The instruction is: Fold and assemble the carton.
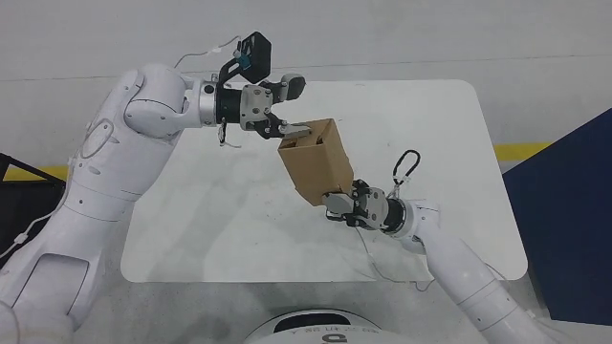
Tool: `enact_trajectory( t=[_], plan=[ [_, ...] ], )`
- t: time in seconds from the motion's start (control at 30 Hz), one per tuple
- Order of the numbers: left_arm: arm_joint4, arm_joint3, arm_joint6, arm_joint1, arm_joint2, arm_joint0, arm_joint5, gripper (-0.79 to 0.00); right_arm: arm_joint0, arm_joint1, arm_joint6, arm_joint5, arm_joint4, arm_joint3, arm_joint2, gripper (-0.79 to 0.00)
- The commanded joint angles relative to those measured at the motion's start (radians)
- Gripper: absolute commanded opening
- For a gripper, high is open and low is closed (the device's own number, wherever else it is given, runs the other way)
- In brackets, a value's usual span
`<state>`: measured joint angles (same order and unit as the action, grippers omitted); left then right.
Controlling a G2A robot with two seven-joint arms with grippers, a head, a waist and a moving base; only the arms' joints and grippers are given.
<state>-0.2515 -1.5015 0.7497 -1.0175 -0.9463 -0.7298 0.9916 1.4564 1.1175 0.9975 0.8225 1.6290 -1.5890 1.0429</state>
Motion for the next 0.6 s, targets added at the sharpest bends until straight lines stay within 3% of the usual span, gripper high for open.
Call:
enact_trajectory(
  t=[0.0,0.57],
  plan=[
    [-0.013,-0.006,-0.003,-0.001,0.006,0.003,0.001,0.0,-0.005,-0.004,0.004,-0.004,0.004,0.003,-0.006,-0.785],
    [-0.031,0.013,-0.035,0.003,0.012,0.027,0.014,0.0,-0.026,-0.024,0.026,-0.026,0.024,0.029,-0.037,-0.785]
  ],
)
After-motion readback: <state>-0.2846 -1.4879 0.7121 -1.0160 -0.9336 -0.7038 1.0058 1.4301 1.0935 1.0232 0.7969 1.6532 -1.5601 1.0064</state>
